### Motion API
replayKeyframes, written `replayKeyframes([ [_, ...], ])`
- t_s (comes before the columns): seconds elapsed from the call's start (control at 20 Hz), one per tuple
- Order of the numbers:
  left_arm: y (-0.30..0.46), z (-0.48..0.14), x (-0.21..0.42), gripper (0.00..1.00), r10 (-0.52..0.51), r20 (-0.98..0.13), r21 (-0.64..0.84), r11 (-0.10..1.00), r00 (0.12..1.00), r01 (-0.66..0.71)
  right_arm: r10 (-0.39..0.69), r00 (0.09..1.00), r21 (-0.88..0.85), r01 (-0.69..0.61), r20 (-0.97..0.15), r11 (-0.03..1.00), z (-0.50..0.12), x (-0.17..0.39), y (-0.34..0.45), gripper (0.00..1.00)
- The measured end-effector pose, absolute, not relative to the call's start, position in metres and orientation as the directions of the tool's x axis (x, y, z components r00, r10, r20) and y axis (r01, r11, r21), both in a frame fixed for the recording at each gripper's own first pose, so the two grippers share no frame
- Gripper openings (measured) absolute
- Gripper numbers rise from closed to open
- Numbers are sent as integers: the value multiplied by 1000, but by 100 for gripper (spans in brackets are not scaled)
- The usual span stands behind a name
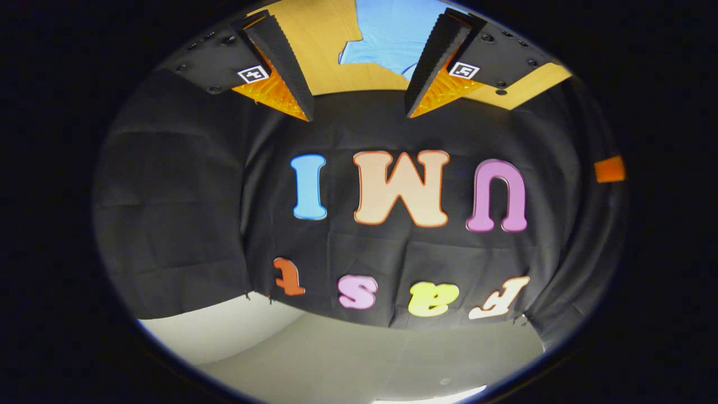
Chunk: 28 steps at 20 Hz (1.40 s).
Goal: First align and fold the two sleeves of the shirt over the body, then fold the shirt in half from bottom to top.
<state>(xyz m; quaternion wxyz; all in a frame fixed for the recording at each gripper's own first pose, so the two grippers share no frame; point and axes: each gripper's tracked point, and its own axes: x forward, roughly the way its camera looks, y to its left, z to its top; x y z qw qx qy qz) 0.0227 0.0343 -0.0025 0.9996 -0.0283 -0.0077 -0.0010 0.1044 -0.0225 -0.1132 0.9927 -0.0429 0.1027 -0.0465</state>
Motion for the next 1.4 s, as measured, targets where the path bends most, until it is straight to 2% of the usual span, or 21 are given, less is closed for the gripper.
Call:
replayKeyframes([
  [0.3,25,-14,64,95,66,-4,-41,997,998,-66,-133,923,-121,96,-361,988,-228,195,-70,100],
  [0.65,20,-32,94,94,135,-32,-5,991,990,-135,-137,842,-112,91,-522,990,-341,252,-98,100],
  [1.1,25,-56,109,96,227,-91,64,973,970,-222,-108,658,-84,69,-746,994,-484,248,-106,100],
  [1.2,24,-60,111,94,241,-100,75,969,965,-235,-88,626,-58,68,-775,996,-505,246,-103,100],
  [1.3,25,-66,112,95,255,-113,81,966,960,-247,-68,592,-34,68,-803,997,-523,240,-97,92],
  [1.35,26,-68,112,94,262,-117,80,964,958,-254,-73,575,-41,68,-815,997,-532,238,-98,91],
  [1.4,26,-69,111,94,267,-121,78,963,956,-259,-83,556,-55,68,-827,996,-541,234,-100,82],
])
